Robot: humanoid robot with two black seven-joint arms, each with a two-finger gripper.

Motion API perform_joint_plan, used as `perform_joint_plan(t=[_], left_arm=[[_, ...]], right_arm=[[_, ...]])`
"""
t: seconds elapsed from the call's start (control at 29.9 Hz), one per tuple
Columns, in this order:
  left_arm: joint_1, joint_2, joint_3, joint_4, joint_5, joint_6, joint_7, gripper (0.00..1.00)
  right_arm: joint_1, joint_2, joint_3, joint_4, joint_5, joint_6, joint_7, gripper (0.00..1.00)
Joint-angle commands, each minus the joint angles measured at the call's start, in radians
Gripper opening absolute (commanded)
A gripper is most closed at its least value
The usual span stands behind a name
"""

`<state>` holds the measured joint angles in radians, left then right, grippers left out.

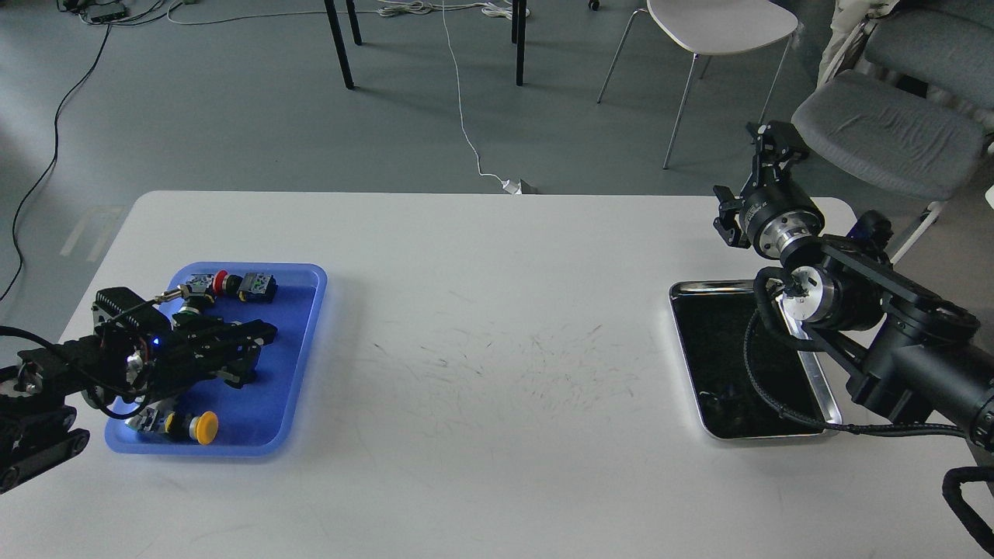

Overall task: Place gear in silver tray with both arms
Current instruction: 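Close the left gripper on the black gear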

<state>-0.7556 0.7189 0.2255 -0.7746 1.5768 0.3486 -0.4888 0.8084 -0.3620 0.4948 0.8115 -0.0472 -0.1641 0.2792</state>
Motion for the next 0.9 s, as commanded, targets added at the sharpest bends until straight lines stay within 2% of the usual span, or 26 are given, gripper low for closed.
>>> perform_joint_plan(t=[0.0, 0.7, 0.8, 0.87], left_arm=[[-0.001, 0.002, 0.000, 0.000, 0.002, 0.000, 0.000, 0.12], [-0.004, 0.022, 0.000, -0.020, -0.001, -0.005, 0.000, 0.09], [-0.005, 0.037, -0.002, -0.029, -0.007, -0.007, 0.000, 0.08], [-0.010, 0.063, -0.012, -0.078, -0.007, -0.007, 0.000, 0.08]], right_arm=[[0.000, 0.000, -0.001, -0.002, 0.000, 0.000, 0.000, 0.99], [-0.008, 0.000, -0.001, -0.003, 0.000, 0.000, 0.000, 0.99], [-0.008, 0.000, 0.001, -0.003, 0.000, 0.000, 0.001, 0.99], [-0.009, 0.000, 0.001, -0.003, 0.000, 0.000, 0.001, 0.99]])
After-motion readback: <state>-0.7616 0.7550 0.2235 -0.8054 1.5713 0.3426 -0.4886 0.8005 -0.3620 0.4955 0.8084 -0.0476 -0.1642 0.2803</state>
